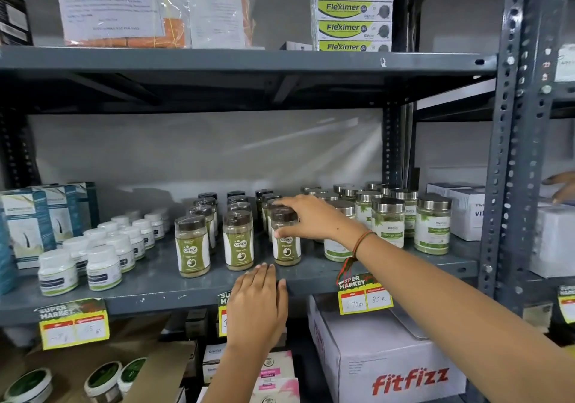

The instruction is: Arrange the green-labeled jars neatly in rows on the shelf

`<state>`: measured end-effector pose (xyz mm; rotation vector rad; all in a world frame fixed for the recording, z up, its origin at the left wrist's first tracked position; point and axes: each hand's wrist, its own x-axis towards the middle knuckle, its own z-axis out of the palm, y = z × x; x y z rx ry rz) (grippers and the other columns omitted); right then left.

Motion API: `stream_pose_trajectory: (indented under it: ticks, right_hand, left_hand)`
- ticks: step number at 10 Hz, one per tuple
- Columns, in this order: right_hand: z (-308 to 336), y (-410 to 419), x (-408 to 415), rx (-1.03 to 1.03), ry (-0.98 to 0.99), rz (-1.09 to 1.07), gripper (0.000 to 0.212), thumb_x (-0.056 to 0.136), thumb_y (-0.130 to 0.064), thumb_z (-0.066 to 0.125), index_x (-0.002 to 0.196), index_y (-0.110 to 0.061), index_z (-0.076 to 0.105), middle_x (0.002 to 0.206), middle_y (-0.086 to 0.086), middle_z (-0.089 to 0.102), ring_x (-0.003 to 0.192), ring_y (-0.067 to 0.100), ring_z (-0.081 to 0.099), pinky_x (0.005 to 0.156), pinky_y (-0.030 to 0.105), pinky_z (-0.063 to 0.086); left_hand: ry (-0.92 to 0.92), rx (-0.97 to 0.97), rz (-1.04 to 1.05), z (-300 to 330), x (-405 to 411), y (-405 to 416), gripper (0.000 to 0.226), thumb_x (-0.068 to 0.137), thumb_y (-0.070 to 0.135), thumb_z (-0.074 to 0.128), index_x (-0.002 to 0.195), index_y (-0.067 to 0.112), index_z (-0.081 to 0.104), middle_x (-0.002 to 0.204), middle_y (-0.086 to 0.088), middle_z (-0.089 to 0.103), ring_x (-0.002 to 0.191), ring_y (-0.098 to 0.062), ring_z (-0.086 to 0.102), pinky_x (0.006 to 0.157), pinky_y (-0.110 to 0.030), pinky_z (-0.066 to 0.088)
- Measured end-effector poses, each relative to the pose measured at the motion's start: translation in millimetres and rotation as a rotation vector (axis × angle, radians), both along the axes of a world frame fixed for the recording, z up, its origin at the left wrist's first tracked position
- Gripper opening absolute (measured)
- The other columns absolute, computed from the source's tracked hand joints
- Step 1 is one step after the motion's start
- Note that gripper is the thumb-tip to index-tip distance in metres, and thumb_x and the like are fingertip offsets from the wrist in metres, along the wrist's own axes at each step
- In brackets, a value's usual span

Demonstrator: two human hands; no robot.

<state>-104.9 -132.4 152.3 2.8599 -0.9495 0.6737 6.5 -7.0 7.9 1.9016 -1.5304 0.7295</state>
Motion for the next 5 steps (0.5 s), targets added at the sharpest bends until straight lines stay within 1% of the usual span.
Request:
stream_pose_trajectory:
  ticks: [1, 2, 3, 4, 5]
  right_hand:
    - [5.1, 11.3, -12.0, -0.029, -0.045, -0.01, 0.081, 0.078, -0.071, 0.059, 0.147, -0.032, 0.041, 0.142, 0.007, 0.055, 0.129, 0.027, 0.052, 0.102, 0.047, 0.047]
    - [4.4, 11.1, -25.7, -0.081, -0.102, -0.004, 0.073, 0.081, -0.07, 0.055, 0.143, -0.032, 0.046, 0.141, 0.002, 0.057, 0.128, 0.023, 0.054, 0.102, 0.045, 0.047]
    - [2.6, 17.3, -43.9, -0.106, -0.155, -0.023, 0.067, 0.083, -0.067, 0.053, 0.14, -0.032, 0.05, 0.139, -0.002, 0.059, 0.125, 0.02, 0.056, 0.101, 0.044, 0.048]
    - [7.5, 28.5, -59.7, -0.154, -0.257, -0.004, 0.062, 0.087, -0.064, 0.051, 0.141, -0.032, 0.05, 0.141, -0.004, 0.056, 0.128, 0.016, 0.053, 0.104, 0.039, 0.046]
    - [20.1, 59.4, -76.1, -0.201, -0.564, 0.106, 0.053, 0.091, -0.054, 0.057, 0.137, -0.029, 0.055, 0.138, -0.008, 0.058, 0.128, 0.006, 0.05, 0.109, 0.031, 0.04]
  left_hand:
    - [-0.002, 0.05, 0.003, 7.3, -0.5, 4.7, 0.055, 0.096, 0.045, 0.023, 0.133, 0.016, 0.051, 0.137, -0.002, 0.056, 0.128, -0.016, 0.048, 0.11, -0.033, 0.031]
    - [0.009, 0.121, 0.003, 8.0, -1.1, -1.3, 0.06, 0.094, 0.05, 0.016, 0.136, 0.018, 0.046, 0.142, -0.001, 0.052, 0.131, -0.015, 0.043, 0.112, -0.032, 0.028]
    - [0.036, 0.216, -0.01, 8.9, -6.4, -3.9, 0.061, 0.093, 0.053, 0.017, 0.134, 0.02, 0.047, 0.141, 0.0, 0.052, 0.129, -0.016, 0.046, 0.107, -0.033, 0.034]
    - [0.047, 0.246, -0.014, 20.4, -8.3, -2.5, 0.053, 0.093, 0.054, 0.019, 0.108, 0.023, 0.06, 0.114, 0.0, 0.067, 0.101, -0.022, 0.062, 0.076, -0.035, 0.047]
    - [0.055, 0.164, -0.061, 39.6, -10.9, -1.5, 0.048, 0.093, 0.052, 0.02, 0.075, 0.023, 0.054, 0.076, 0.002, 0.064, 0.068, -0.022, 0.06, 0.056, -0.033, 0.045]
